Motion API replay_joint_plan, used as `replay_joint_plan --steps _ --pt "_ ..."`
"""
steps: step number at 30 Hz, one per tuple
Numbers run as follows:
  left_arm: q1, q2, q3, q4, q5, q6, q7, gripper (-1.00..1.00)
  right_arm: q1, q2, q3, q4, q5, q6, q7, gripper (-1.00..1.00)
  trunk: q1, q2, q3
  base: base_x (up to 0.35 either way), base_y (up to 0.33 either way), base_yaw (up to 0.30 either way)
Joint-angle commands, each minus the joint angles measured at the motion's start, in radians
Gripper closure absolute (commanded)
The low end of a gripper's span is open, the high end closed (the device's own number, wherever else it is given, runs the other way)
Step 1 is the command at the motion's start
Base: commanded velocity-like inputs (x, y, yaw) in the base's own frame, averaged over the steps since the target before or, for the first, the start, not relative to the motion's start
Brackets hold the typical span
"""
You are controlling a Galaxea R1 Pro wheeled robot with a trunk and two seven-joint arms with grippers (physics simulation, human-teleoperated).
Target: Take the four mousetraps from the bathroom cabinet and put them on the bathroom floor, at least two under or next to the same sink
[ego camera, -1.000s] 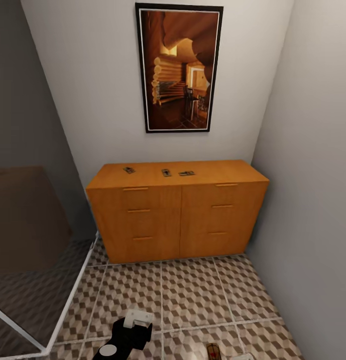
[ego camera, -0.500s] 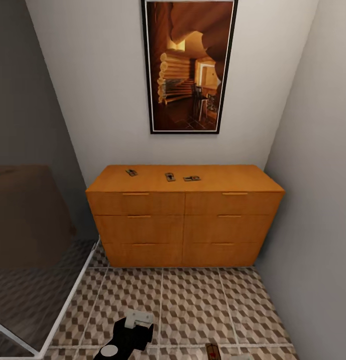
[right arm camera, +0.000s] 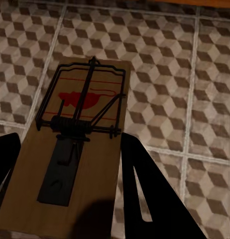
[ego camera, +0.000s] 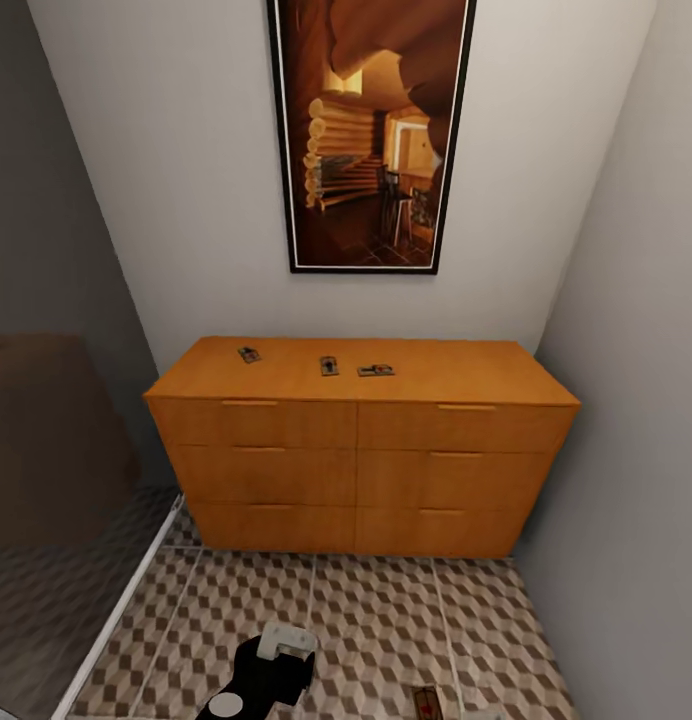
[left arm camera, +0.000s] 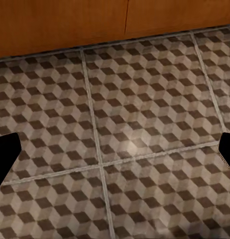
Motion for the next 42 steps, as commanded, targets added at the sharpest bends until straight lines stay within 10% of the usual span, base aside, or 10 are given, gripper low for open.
replay_joint_plan --steps 1,34,42 --pt "-0.001 0.000 -0.002 -0.001 0.001 0.005 0.006 -1.00 -0.001 -0.001 0.004 0.001 -0.003 -0.003 0.005 1.00 0.000 0.000 -0.001 0.203 -0.244 0.135" --pt "-0.001 0.001 -0.016 -0.004 0.000 0.005 0.007 -1.00 -0.001 -0.011 0.004 0.002 0.000 -0.017 -0.007 1.00 0.000 0.000 -0.001 0.103 -0.249 0.010" --pt "-0.001 0.003 -0.016 -0.024 0.000 0.005 0.007 -1.00 0.000 -0.005 0.005 0.001 -0.002 -0.022 -0.271 1.00 0.000 0.000 -0.001 0.008 -0.020 0.000"
